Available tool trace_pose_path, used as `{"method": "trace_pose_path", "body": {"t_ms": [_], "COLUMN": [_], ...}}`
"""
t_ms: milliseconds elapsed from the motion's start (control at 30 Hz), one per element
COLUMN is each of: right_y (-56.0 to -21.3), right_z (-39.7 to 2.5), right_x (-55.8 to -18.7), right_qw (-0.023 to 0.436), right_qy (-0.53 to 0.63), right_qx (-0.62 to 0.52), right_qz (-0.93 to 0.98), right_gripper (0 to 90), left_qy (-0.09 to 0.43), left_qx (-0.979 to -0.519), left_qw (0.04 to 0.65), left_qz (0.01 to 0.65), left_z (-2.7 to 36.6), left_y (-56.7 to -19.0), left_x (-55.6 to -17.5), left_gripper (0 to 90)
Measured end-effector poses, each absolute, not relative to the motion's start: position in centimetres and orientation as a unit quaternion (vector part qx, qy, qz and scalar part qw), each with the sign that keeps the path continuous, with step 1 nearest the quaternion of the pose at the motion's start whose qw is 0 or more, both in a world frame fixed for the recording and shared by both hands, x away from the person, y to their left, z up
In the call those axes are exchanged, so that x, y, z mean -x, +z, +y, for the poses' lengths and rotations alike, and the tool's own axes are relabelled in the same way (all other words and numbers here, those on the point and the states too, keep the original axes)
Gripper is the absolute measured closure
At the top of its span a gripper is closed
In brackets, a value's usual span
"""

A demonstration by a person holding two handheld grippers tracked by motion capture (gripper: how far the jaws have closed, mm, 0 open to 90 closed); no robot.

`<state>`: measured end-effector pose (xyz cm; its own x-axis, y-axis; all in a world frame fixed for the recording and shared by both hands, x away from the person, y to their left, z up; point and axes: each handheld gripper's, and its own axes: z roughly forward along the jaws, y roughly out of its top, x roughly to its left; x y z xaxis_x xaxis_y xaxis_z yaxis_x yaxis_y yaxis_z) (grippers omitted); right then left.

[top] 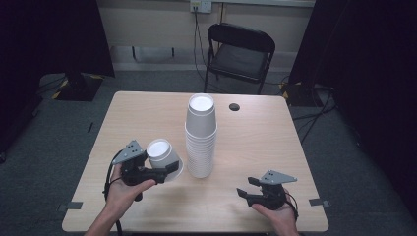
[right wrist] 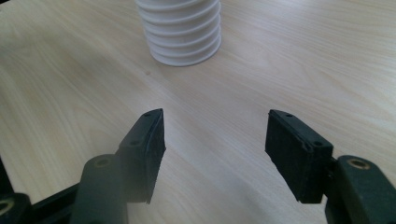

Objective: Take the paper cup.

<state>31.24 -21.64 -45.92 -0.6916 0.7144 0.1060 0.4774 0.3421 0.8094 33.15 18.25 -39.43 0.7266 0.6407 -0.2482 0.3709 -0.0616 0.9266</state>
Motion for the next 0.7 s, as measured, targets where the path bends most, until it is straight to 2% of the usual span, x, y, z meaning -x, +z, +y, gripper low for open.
{"method": "trace_pose_path", "body": {"t_ms": [167, 300, 567, 700], "right_y": [-45.4, -45.1, -43.2, -42.9], "right_z": [-21.2, -20.2, -16.7, -15.4], "right_x": [-30.9, -30.5, -30.3, -30.4], "right_qw": [0.129, 0.123, 0.110, 0.107], "right_qy": [0.452, 0.460, 0.489, 0.492], "right_qx": [-0.358, -0.340, -0.289, -0.273], "right_qz": [0.807, 0.811, 0.816, 0.820], "right_gripper": [42.1, 44.5, 47.8, 48.3], "left_qy": [0.092, 0.079, 0.049, 0.051], "left_qx": [-0.730, -0.720, -0.713, -0.714], "left_qw": [0.577, 0.593, 0.598, 0.595], "left_qz": [0.355, 0.351, 0.362, 0.365], "left_z": [17.5, 17.0, 16.7, 16.6], "left_y": [-40.0, -39.6, -39.8, -40.2], "left_x": [-32.3, -31.9, -31.6, -31.4], "left_gripper": [15.2, 15.2, 15.2, 15.2]}}
